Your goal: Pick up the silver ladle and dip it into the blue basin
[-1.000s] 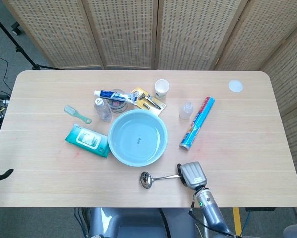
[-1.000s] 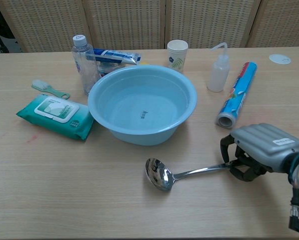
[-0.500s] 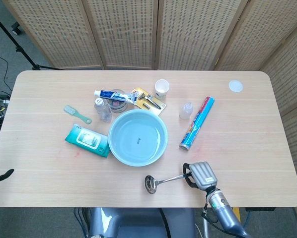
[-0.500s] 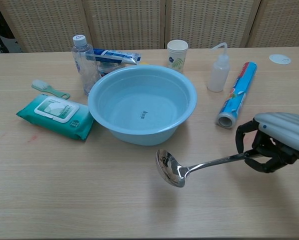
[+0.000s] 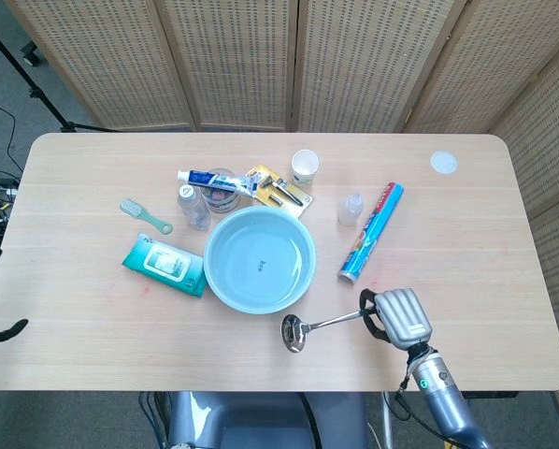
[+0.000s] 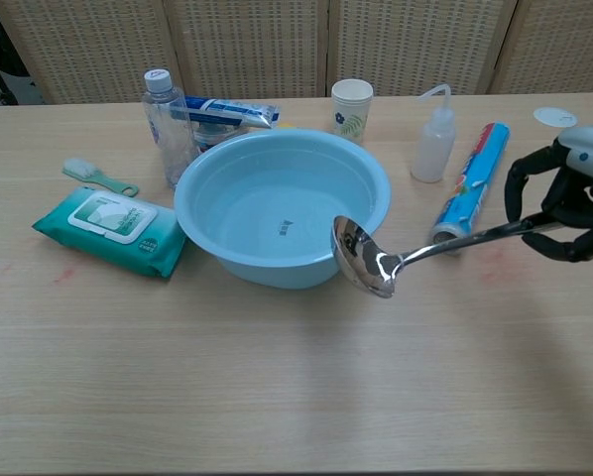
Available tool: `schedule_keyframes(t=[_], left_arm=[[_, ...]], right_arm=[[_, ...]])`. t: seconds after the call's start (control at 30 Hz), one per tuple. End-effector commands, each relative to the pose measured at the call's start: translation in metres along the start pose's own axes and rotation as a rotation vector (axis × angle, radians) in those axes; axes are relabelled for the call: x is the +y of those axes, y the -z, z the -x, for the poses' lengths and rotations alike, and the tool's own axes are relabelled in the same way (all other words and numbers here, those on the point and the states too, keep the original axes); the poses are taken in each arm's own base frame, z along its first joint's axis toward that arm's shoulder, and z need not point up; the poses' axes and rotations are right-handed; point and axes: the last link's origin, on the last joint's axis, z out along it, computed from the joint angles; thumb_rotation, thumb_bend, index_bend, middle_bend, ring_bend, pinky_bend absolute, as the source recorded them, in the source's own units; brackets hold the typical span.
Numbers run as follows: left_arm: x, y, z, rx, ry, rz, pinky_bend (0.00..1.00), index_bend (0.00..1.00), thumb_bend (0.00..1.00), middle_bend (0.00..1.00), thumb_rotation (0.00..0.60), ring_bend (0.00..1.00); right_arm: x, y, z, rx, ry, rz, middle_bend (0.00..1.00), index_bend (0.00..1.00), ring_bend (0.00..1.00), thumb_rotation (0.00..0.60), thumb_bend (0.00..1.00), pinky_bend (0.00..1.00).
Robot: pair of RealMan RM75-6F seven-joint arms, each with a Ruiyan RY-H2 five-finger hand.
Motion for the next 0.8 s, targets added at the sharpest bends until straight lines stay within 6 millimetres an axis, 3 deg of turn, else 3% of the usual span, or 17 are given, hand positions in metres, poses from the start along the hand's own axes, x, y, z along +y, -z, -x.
schedule_keyframes(t=[0.03,0.3,0.57,0.8], left_arm=[[0.000,0.000,0.000,0.000,0.001,0.001,0.05,0.00,0.00,0.00,0.600,0.00],[0.000,0.000,-0.002,0.003,0.008,0.002,0.05,0.00,0.00,0.00,0.600,0.00],[-0.001,0.001,-0.003,0.002,0.015,0.006,0.05,0.00,0.00,0.00,0.600,0.00],[-0.001,0.000,-0.003,-0.004,0.019,0.004,0.05,0.00,0.00,0.00,0.600,0.00]], right_arm=[[-0.005,-0.009,-0.024,0.060,0.047,0.018,0.89,0.83,0.84,0.600,0.88,1.00],[-0.032,-0.039,-0.070,0.168,0.159,0.076,0.89,0.83,0.84,0.600,0.88,1.00],[-0.071,-0.084,-0.100,0.205,0.219,0.138,0.89,0.83,0.84,0.600,0.90,1.00],[-0.096,-0.113,-0.111,0.258,0.317,0.210,0.90,0.83,0.84,0.600,0.90,1.00]])
